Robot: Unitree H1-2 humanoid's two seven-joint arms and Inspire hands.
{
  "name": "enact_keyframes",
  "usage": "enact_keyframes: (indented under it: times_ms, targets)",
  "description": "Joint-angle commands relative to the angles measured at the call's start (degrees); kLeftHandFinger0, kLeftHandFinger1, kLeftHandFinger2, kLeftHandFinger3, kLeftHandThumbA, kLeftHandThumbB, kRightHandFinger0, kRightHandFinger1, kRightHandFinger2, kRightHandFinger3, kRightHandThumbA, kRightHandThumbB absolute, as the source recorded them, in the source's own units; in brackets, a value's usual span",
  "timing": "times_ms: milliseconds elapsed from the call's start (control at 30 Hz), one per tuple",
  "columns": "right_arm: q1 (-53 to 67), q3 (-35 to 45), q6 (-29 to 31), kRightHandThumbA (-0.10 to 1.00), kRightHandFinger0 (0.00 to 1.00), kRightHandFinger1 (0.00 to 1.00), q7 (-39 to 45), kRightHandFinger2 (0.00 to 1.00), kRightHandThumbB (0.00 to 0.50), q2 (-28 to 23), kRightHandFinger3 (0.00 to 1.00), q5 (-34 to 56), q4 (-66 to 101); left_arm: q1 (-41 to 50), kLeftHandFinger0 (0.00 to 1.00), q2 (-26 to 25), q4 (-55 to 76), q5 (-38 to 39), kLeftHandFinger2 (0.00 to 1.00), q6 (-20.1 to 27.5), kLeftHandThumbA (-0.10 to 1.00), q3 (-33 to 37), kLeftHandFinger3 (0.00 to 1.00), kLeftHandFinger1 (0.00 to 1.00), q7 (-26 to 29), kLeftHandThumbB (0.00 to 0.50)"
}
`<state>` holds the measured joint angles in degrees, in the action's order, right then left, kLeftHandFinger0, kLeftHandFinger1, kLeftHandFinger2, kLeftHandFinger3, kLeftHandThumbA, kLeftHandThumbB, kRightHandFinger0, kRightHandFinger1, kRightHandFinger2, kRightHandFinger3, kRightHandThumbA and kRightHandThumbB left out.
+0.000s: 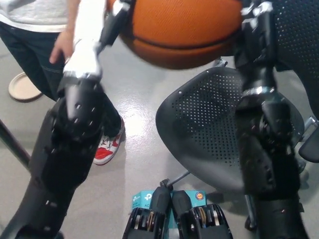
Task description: The robot grabs the basketball from a person using both hands and then drops it on the black chair in the front
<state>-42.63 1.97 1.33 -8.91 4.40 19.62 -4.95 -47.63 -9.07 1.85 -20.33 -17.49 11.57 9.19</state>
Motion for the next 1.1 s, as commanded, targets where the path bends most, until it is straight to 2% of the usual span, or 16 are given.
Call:
enact_keyframes:
  times_ms: [0, 67, 200, 233, 333, 400, 433, 533, 567, 667, 700, 733, 767, 833, 1000, 1067]
  targets:
    - [-8.15, -3.96, -5.12, 1.0, 1.0, 1.0, 4.9, 1.0, 0.244, 2.04, 1.0, 0.39, 2.62, -6.79, 1.0, 6.02, -3.65, 1.53, 1.0, 2.12, 1.0, 5.68, 1.0, 1.0, -7.59, 0.246]
    - [-9.36, -1.73, -8.34, 1.0, 1.0, 1.0, 5.15, 1.0, 0.266, -0.29, 1.0, 3.56, 0.61, -9.41, 1.0, 8.79, -11.48, 2.11, 1.0, 5.1, 1.0, 5.06, 1.0, 1.0, -5.67, 0.226]
    - [-9.44, -1.58, -8.9, 1.0, 1.0, 1.0, 5.16, 1.0, 0.267, -0.27, 1.0, 3.67, 0.69, -9.62, 1.0, 8.98, -12.19, 2.01, 1.0, 5.73, 1.0, 4.76, 1.0, 1.0, -5.63, 0.225]
    - [-10.22, 2.0, -10.62, 1.0, 1.0, 1.0, 4.08, 1.0, 0.239, -2.33, 1.0, 5.76, -4.34, -13.48, 1.0, 13.17, -24.34, 3.02, 1.0, 8.24, 1.0, 3.63, 1.0, 1.0, -2.95, 0.208]
    - [-10.52, 4.31, -11.56, 1.0, 1.0, 1.0, 3.7, 1.0, 0.24, -3.21, 1.0, 6.74, -7.31, -15.47, 1.0, 15.54, -31.65, 4.65, 1.0, 11.03, 1.0, 1.98, 1.0, 1.0, -2.15, 0.179]
    - [-10.69, 5.53, -12.08, 1.0, 1.0, 1.0, 3.91, 1.0, 0.242, -3.58, 1.0, 7.34, -8.63, -16.71, 1.0, 16.47, -35.29, 4.99, 1.0, 11.62, 1.0, 1.36, 1.0, 1.0, -2.19, 0.191]
    - [-10.64, 6.43, -11.79, 1.0, 1.0, 1.0, 3.34, 1.0, 0.221, -4.08, 1.0, 6.99, -9.5, -17.89, 1.0, 17.36, -38.95, 5.55, 1.0, 13.93, 1.0, 0.94, 1.0, 1.0, -1.98, 0.182]
    - [-10.76, 6.82, -12.0, 1.0, 1.0, 1.0, 3.59, 1.0, 0.22, -3.91, 1.0, 6.76, -9.63, -18.36, 1.0, 17.47, -40.23, 5.58, 1.0, 14.98, 1.0, 0.69, 1.0, 1.0, -1.71, 0.182]
    - [-11.0, 7.98, -12.19, 1.0, 1.0, 1.0, 4.41, 1.0, 0.211, -5.19, 1.0, 7.62, -12.02, -21.11, 1.0, 18.92, -47.54, 6.15, 1.0, 17.08, 1.0, -0.07, 1.0, 1.0, -0.84, 0.173]
    - [-11.13, 9.96, -11.69, 1.0, 1.0, 1.0, 5.66, 1.0, 0.182, -6.72, 1.0, 8.91, -14.81, -23.89, 1.0, 20.97, -54.89, 7.43, 1.0, 19.29, 1.0, -1.53, 1.0, 1.0, -0.71, 0.175]
    - [-11.22, 10.37, -11.96, 1.0, 1.0, 1.0, 5.78, 1.0, 0.184, -6.94, 1.0, 9.1, -15.24, -24.69, 1.0, 21.34, -56.89, 7.83, 1.0, 20.37, 1.0, -2.09, 1.0, 1.0, -0.54, 0.178]
    - [-11.26, 10.94, -13.57, 1.0, 1.0, 1.0, 6.19, 1.0, 0.219, -7.7, 1.0, 9.89, -15.82, -26.07, 1.0, 21.98, -59.83, 7.48, 1.0, 20.37, 1.0, -2.14, 1.0, 1.0, 0.11, 0.197]
    - [-11.15, 10.96, -13.84, 1.0, 1.0, 1.0, 7.47, 1.0, 0.231, -8.42, 1.0, 10.21, -16.44, -27.09, 1.0, 22.47, -62.07, 7.6, 1.0, 20.46, 1.0, -2.43, 1.0, 1.0, 0.41, 0.21]
    - [-11.28, 11.97, -14.54, 1.0, 1.0, 1.0, 8.91, 1.0, 0.258, -9.3, 1.0, 11.65, -18.12, -28.91, 1.0, 23.18, -66.17, 7.93, 1.0, 21.43, 1.0, -2.81, 1.0, 1.0, 0.63, 0.201]
    - [-11.44, 14.22, -16.39, 1.0, 1.0, 1.0, 9.25, 1.0, 0.268, -9.63, 1.0, 14.1, -20.1, -31.08, 1.0, 23.92, -71.04, 7.81, 1.0, 21.73, 1.0, -2.77, 1.0, 1.0, 1.11, 0.203]
    - [-11.44, 15.16, -16.14, 1.0, 1.0, 1.0, 8.6, 1.0, 0.253, -9.54, 1.0, 14.15, -20.83, -31.79, 1.0, 24.11, -72.65, 7.61, 1.0, 21.66, 1.0, -2.47, 1.0, 1.0, 1.12, 0.202]
